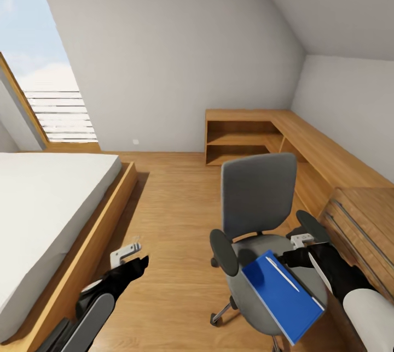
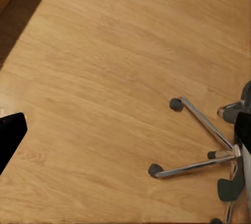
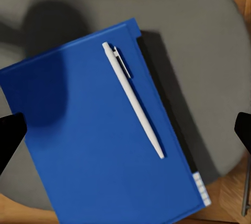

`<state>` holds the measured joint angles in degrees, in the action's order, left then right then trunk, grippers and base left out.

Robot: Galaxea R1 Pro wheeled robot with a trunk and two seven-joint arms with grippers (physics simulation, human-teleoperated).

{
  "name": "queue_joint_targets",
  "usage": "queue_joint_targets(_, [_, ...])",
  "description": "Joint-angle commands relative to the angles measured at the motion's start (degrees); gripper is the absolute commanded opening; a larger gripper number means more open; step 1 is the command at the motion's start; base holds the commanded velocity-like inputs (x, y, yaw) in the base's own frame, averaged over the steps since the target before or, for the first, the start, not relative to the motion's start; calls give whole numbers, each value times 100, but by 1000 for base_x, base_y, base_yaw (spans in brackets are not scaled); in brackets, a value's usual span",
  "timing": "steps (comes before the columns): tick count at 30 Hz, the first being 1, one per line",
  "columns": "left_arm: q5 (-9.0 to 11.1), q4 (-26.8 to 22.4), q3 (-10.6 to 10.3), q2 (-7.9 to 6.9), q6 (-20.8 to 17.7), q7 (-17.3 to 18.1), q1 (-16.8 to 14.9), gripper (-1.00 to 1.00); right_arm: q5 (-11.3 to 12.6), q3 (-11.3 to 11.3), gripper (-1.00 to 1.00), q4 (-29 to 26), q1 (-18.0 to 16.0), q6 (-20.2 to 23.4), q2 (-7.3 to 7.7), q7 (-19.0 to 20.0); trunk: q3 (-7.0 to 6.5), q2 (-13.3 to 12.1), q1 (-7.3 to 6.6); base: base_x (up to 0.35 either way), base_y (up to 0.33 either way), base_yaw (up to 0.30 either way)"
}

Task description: In the bedroom, organize the workspace by keeping the computer under the desk, ensuring the monitor is on the desk, placing the keyboard on the desk next to the monitor, placing the mouse on the desk next to the keyboard, moving the folder from the swivel chair onto the desk next to the mouse, stacking the notebook on top of the folder with the pen on top of the notebook, and positioning the swivel chair next to the desk.

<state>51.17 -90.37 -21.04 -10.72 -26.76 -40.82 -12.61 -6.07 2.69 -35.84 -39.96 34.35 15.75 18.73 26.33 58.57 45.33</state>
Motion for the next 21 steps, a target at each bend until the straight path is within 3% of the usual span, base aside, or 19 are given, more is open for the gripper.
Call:
queue_joint_targets(1, [40,-88,-16,-7,-8,-172,72,100,-61,17,100,-7,-3,19,6,38,25,46,23,0,0,0])
queue_joint_targets(7, [55,-211,-15,-7,-13,-369,197,100,-61,18,100,-3,-3,19,5,35,133,287,155,0,0,0])
queue_joint_targets(11, [508,-189,0,-13,-32,-382,206,100,-61,21,100,3,-3,19,-1,34,204,447,243,0,0,0])
queue_joint_targets(12, [791,-131,10,-20,-192,-377,206,100,-58,18,100,5,-3,19,-1,34,222,488,265,0,0,0])
queue_joint_targets(14, [959,-92,19,-20,-403,-371,206,100,-55,16,100,6,-3,21,-2,34,258,568,309,0,0,0])
queue_joint_targets(16, [1068,-62,25,-19,-589,-372,206,100,-53,13,100,6,-3,26,-2,34,294,648,353,0,0,0])
queue_joint_targets(21, [1102,-60,14,-11,-648,-380,206,100,-57,13,100,6,-3,44,-2,34,384,848,462,0,0,0])
